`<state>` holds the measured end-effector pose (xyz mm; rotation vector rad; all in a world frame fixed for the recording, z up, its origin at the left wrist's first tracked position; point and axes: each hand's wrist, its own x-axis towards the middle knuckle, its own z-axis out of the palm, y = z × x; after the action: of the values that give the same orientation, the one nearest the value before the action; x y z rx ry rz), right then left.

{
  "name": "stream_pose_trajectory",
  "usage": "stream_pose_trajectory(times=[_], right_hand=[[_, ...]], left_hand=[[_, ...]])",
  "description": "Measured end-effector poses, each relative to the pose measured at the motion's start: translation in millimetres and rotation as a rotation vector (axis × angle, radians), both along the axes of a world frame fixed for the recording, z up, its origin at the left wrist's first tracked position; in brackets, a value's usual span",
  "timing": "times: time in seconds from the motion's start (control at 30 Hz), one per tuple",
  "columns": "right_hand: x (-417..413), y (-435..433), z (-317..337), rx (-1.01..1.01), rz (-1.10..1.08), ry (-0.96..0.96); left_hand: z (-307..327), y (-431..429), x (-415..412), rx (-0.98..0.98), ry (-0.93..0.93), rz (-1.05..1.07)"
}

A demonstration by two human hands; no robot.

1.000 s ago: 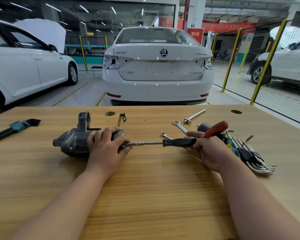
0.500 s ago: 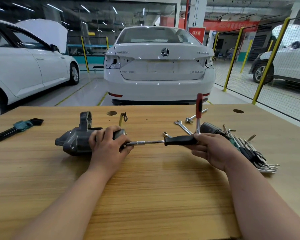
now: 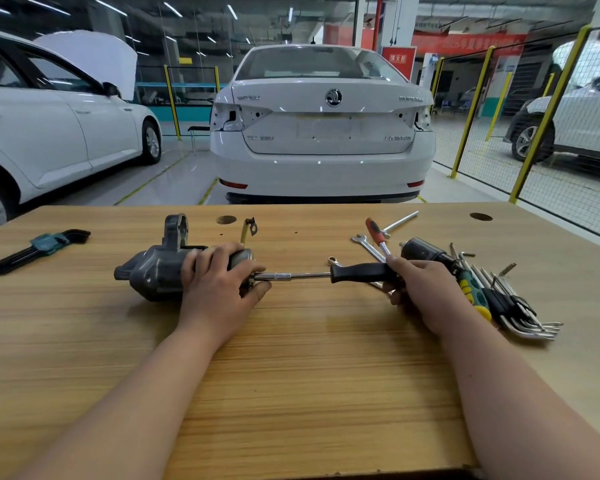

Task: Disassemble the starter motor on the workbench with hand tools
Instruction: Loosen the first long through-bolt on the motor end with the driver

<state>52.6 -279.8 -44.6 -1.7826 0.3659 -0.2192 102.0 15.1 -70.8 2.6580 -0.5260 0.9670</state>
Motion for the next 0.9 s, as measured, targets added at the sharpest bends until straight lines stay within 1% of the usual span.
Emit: stream_pose_trajectory(times=[0.17, 0.33, 0.47, 0.63, 0.8, 0.9], right_hand=[[1.6, -2.8, -1.1, 0.139, 0.074, -0.014], [1.6, -2.5, 1.2, 0.334, 0.09, -0.003], [0.0, -1.4, 2.9, 0.402, 0.109, -0.026], [-1.2, -5.7, 2.6, 0.371, 0.131, -0.028], [0.5, -1.4, -0.9, 0.155, 0.074, -0.054], [1.4, 5.7, 0.2, 0.01, 0.013, 0.01]], left_hand=[[-0.6, 1.2, -0.2, 0.021, 0.015, 0.007], [0.4, 0.2, -1.1, 0.02, 0.018, 0.001], [1.0, 0.3, -2.1, 0.014, 0.034, -0.003], [2.1, -1.9, -3.1, -0.006, 0.031, -0.005], [2.4, -2.2, -4.0, -0.024, 0.019, -0.009], [2.4, -2.8, -3.4, -0.025, 0.023, -0.015]])
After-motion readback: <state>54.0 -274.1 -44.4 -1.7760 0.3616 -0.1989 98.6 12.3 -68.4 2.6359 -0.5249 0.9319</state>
